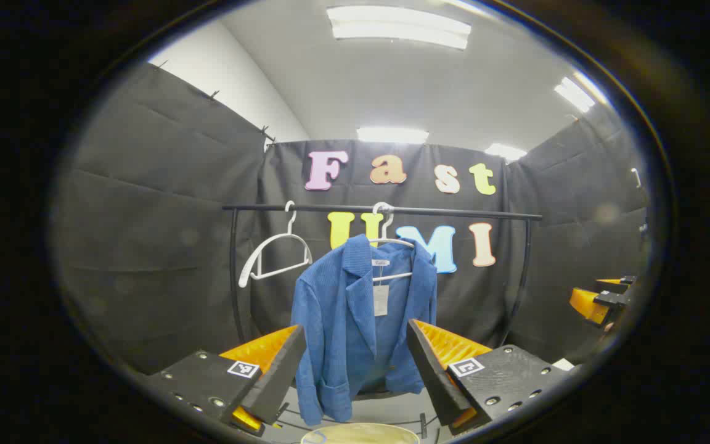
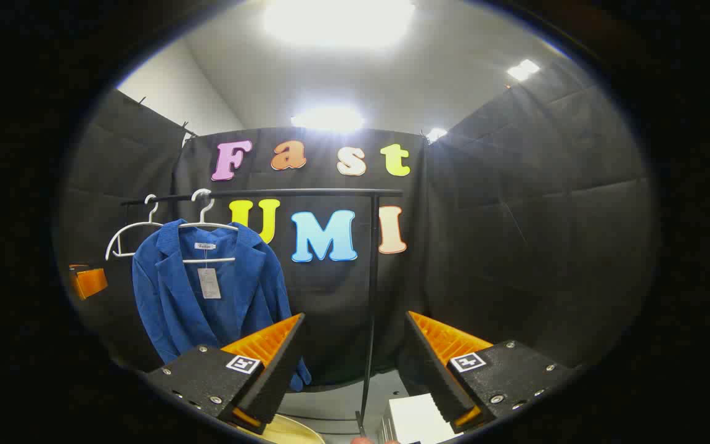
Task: Grasp the clothes on the hanger with both hands and then place them into the laundry hamper below.
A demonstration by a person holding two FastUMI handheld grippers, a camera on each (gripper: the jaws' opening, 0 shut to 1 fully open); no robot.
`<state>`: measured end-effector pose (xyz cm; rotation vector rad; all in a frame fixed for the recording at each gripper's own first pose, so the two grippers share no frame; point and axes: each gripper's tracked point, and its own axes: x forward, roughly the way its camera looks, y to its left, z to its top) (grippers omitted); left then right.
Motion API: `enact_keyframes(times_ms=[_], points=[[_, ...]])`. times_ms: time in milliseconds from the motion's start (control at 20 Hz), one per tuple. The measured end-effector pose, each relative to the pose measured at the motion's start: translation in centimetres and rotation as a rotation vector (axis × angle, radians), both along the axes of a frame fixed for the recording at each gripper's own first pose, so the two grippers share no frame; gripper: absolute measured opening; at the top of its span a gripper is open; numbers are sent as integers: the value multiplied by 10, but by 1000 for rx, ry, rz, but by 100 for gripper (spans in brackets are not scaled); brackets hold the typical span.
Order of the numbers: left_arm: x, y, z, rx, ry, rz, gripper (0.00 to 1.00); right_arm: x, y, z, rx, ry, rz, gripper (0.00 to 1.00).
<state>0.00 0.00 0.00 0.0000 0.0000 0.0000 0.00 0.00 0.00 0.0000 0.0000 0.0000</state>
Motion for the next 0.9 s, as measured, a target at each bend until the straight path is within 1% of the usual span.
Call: enact_keyframes(times_ms=[250, 350, 600, 800, 900], points=[[9, -1, -3, -12, 11, 2, 94, -5, 8, 5, 11, -4, 27, 96], [6, -3, -6, -27, 8, -8, 94, -8, 10, 5, 15, -1, 28, 95], [1, -2, -15, -30, 20, -21, 94, -13, 13, 1, -3, 15, 32, 96], [0, 3, -24, -60, 49, -6, 95, -13, 27, 4, -3, 12, 60, 96], [-1, 9, -29, -70, 70, 16, 95, -11, 38, 1, -12, 22, 84, 96]])
